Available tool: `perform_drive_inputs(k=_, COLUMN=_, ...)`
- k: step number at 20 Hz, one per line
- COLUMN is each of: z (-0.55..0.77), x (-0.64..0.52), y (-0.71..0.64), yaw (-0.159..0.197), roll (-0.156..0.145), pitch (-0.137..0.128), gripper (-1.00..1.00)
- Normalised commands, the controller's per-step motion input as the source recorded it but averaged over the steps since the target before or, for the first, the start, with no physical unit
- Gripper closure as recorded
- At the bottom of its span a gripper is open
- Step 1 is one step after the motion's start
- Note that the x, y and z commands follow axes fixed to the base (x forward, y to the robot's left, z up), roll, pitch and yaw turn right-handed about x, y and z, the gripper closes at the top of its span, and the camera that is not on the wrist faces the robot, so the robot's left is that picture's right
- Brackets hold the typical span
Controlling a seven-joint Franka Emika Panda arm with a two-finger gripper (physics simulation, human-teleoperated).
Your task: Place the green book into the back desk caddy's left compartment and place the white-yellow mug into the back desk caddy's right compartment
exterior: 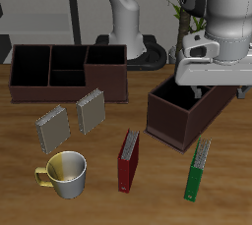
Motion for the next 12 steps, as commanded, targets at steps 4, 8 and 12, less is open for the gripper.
perform_drive_inputs(k=4, z=0.03, x=0.46, y=-0.22, yaw=-0.08, roll=-0.009, pitch=-0.036, gripper=-1.0)
perform_drive_inputs(k=8, z=-0.22, x=0.28, y=-0.21, yaw=-0.011, roll=-0.011, pitch=0.015, gripper=-1.0)
perform_drive_inputs(k=12, z=-0.24, x=0.14, y=-0.22, yaw=-0.008, roll=0.01, pitch=-0.039, gripper=-1.0)
